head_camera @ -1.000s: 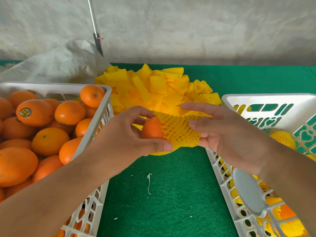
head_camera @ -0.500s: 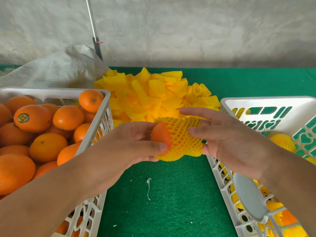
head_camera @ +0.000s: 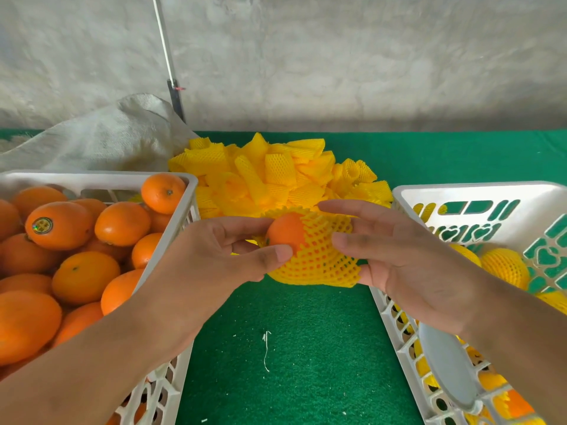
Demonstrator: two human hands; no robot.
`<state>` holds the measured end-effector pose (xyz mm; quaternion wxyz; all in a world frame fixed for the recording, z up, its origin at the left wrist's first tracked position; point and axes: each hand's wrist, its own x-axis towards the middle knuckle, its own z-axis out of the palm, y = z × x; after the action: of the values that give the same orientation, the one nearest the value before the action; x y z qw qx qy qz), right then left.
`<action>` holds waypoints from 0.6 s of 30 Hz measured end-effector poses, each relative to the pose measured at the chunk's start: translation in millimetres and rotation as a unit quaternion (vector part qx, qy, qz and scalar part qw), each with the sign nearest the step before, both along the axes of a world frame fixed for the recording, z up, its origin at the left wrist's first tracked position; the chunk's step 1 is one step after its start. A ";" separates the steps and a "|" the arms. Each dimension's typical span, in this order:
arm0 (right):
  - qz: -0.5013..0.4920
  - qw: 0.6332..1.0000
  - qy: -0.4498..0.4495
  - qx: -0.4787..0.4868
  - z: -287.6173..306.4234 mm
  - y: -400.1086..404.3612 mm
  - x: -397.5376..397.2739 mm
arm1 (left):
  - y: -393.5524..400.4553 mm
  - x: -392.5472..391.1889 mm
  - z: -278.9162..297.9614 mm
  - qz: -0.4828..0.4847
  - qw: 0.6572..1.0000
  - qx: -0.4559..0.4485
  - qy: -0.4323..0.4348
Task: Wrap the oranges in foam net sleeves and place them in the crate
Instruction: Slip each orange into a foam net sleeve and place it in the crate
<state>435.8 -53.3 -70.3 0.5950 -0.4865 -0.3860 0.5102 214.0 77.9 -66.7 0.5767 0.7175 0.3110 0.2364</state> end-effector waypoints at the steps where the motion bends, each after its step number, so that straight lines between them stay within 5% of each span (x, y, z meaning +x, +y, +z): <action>1: -0.002 1.000 -0.005 -0.003 0.2 -0.1 -1.0 | -0.7 -0.1 0.9 0.013 1.000 0.010 0.002; 18: 0.018 0.995 -0.075 -0.069 -2.2 0.1 -7.9 | -15.4 -1.2 3.9 0.047 0.987 0.154 0.024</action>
<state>427.9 -53.2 -72.5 0.5203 -0.5564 -0.4017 0.5083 212.8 62.5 -62.8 0.4400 0.7876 0.3181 0.2915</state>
